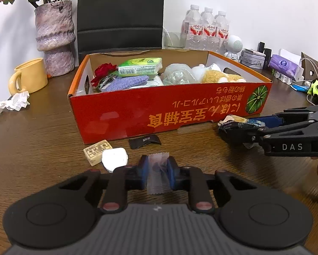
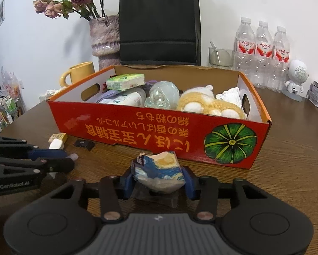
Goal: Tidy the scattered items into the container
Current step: 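Grasp the clear wrapped candy with left while right grasps the blue-white snack packet, then carry the candy into the box with left while right drops the snack packet in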
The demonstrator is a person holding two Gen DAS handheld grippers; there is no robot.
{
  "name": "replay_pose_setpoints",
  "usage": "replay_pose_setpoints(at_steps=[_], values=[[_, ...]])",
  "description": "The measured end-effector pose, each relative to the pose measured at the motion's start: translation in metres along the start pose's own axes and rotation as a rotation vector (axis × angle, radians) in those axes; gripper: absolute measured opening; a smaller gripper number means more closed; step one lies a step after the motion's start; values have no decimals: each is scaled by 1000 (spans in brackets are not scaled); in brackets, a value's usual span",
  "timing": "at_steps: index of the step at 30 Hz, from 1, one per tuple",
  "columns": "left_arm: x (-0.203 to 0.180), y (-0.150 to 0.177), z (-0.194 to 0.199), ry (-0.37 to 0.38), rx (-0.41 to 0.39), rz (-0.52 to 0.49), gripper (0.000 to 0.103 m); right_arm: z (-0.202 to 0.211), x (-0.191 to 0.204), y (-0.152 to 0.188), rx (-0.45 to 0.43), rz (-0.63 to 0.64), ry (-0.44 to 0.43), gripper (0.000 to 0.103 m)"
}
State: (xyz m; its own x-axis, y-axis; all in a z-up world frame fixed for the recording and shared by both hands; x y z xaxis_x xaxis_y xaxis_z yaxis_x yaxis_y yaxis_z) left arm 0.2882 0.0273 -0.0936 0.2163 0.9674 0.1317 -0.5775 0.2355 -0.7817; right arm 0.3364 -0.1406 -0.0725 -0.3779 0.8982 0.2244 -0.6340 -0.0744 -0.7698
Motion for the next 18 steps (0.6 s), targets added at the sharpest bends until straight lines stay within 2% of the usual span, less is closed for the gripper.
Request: replay_pose_setpoints(at_steps=[7, 18], values=[[-3, 2, 3, -17, -11, -26, 18, 5, -1, -1, -14, -4, -6, 24], [-5, 2, 7, -9, -26, -26, 18, 15, 0, -4, -44, -5, -15, 21]])
Point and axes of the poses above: each gripper's, at about its wrist camera, not at the fingertips, and z roughly against the way its jaws point, x to its left, y to its underside, the point moved 9 cm from there along -z, roughly the way its jaws point, and after that the axes turned 11 degrees about -z, right-handed, at the moved point
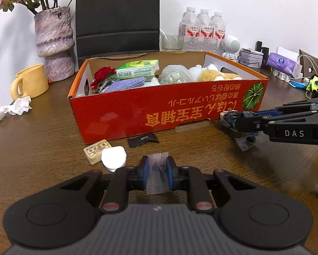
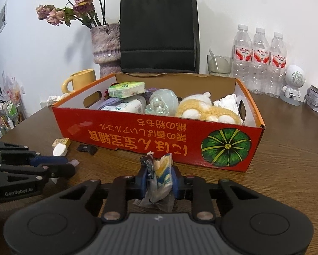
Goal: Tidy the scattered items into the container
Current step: 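Carry the candy into the box with left while right drops the snack packet in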
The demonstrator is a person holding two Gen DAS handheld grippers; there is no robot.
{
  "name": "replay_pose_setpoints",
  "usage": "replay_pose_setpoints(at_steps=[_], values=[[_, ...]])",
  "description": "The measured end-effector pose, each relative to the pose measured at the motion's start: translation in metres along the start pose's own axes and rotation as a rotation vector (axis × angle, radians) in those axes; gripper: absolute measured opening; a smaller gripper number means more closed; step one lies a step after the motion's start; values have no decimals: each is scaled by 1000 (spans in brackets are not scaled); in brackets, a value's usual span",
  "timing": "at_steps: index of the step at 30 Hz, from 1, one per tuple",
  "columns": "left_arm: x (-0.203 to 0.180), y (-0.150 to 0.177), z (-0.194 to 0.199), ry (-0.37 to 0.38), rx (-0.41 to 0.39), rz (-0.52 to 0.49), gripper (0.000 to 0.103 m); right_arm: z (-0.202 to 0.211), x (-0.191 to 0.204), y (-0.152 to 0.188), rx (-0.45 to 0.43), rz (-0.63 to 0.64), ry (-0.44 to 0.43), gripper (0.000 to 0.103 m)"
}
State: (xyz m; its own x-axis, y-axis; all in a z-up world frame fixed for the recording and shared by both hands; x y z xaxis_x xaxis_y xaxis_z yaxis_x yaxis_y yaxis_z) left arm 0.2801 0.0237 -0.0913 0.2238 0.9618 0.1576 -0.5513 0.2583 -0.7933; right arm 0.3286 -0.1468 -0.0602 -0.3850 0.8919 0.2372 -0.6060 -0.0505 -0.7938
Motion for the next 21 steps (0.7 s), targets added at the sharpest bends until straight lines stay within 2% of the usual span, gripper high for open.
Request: replay_pose_setpoints(at_steps=[5, 9, 15, 18, 21], values=[[-2, -7, 12, 10, -39, 15, 18, 15, 7, -6, -39, -1, -31, 19], [-3, -23, 36, -3, -124, 14, 17, 34, 10, -20, -92, -8, -62, 19], [8, -70, 58, 4, -219, 17, 17, 55, 10, -61, -184, -22, -81, 19], [19, -100, 55, -35, -257, 6, 17, 49, 5, -85, -210, -16, -51, 19], [34, -120, 40, -45, -267, 61, 17, 33, 0, -103, -218, -32, -26, 19]])
Point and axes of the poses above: each gripper's, at about its wrist camera, not at the fingertips, and z roughly against the way its jaws point, x to its left, y to its underside, the point moved 9 cm from there along -z, roughly the way its jaws point, and after that the axes turned 11 degrees about -z, right-handed, at the moved point
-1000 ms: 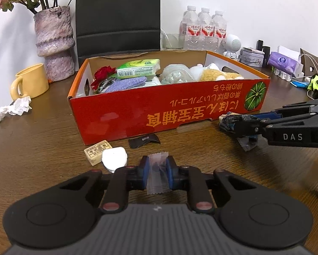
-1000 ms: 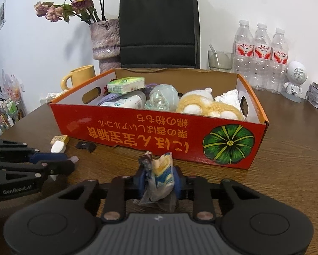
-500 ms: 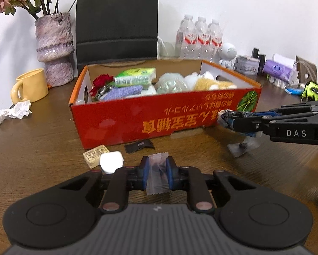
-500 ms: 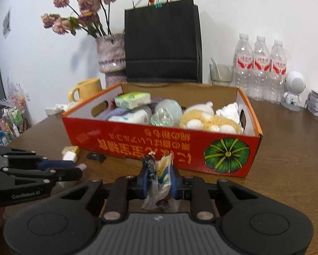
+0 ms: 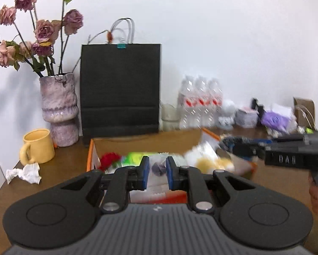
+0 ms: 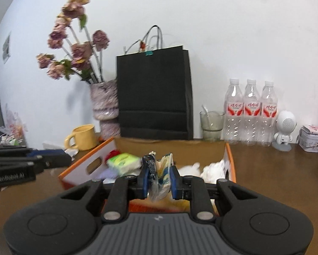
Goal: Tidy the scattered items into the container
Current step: 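Carry the candy into the box with left while right drops the snack packet in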
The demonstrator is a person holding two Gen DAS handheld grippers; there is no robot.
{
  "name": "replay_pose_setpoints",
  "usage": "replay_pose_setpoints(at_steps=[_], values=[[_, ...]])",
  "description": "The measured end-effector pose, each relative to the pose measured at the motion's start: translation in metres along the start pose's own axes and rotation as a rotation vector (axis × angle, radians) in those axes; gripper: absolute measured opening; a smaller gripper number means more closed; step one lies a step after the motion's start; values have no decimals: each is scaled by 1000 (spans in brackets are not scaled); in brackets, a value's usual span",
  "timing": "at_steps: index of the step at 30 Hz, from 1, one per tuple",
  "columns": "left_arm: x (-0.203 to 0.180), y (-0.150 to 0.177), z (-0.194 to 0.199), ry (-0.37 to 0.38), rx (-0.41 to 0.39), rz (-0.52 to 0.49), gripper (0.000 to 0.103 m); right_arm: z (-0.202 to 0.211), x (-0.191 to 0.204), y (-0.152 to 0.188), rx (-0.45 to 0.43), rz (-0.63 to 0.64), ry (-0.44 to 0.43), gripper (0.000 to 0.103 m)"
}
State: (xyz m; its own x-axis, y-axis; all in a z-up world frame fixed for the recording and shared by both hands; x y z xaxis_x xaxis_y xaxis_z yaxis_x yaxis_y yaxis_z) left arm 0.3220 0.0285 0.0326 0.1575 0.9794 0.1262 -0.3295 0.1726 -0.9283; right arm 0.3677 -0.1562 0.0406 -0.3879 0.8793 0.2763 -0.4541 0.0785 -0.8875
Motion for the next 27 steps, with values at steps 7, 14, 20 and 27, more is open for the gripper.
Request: replay_pose_setpoints(at_steps=[7, 14, 20, 27], values=[[21, 3, -55, -16, 46, 107, 17, -67, -1, -4, 53, -27, 20, 19], [50, 24, -99, -55, 135, 146, 17, -120, -4, 8, 114, 3, 76, 19], [58, 28, -117, -65, 160, 147, 19, -138, -8, 4, 123, 2, 80, 26], [55, 31, -124, -41, 177, 152, 48, -147, -14, 9, 155, -17, 97, 63]])
Point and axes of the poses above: each gripper's, at about its wrist camera, not at the fingertips, and z roughly against the way its jaws point, x to its left, y to its underside, the point moved 9 cm from there along -z, roughly the way its jaws point, and after that the axes turned 11 degrees about -z, right-handed, at the moved point
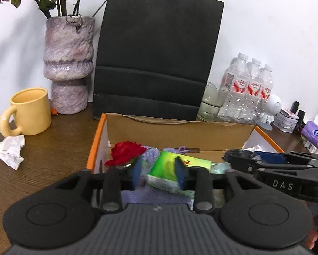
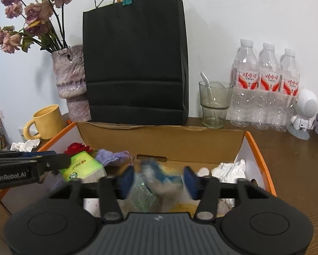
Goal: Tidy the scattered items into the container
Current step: 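Carry the candy into the box with left while right drops the snack packet in, then grasp the white round item with left while right grasps the clear candy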
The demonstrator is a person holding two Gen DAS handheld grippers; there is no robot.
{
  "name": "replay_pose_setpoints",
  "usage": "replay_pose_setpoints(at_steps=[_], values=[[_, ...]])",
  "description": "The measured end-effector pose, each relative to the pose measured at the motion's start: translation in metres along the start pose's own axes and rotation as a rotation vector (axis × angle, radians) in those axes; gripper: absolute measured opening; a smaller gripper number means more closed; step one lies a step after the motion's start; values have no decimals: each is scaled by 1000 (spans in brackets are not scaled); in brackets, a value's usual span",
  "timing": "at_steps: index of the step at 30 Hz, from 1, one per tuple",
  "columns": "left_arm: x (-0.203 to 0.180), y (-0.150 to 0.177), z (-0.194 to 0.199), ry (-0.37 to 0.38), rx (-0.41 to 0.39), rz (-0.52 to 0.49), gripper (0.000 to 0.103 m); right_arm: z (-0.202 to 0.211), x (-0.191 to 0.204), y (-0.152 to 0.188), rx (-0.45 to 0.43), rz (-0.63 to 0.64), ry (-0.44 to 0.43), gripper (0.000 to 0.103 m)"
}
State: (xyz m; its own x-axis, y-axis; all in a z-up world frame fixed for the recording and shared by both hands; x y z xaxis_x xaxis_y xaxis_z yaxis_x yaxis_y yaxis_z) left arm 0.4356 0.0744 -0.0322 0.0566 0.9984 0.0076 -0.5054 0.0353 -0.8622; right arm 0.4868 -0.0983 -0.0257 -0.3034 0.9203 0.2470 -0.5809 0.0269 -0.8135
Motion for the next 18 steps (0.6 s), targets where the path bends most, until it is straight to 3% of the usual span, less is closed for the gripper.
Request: replay_pose_setpoints(at_steps=[2, 4, 5, 8, 10, 18], values=[[-3, -2, 3, -4, -13, -14, 59, 1, 0, -1, -5, 6, 8, 76], [-5, -4, 6, -15, -27, -13, 81, 4, -1, -1, -11, 11, 11, 90], [-5, -5, 9, -25, -38, -15, 81, 5, 0, -2, -12, 15, 12, 94], [-9, -8, 13, -20, -53, -32, 88, 7, -2, -3, -7, 30, 31, 99], [-11, -9, 14, -27, -59, -35, 103, 9, -3, -4, -10, 29, 44, 103], [-13, -10, 17, -67, -59, -66, 103, 14, -8, -4, 2, 23, 77, 103]])
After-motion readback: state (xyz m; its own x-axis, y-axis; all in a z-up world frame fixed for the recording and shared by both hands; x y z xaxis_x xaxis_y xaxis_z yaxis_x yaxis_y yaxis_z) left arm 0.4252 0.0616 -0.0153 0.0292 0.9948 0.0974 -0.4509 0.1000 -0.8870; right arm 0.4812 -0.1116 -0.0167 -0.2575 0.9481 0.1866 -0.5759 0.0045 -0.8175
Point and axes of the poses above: each gripper's, at about its wrist camera, not at the fingertips, and z roughly against the way its jaws point, x to its left, y to its underside, the point moved 9 cm from there along -z, roughly the way its jaws point, and after that the axes turned 11 degrees about -z, right-handed, at the moved point
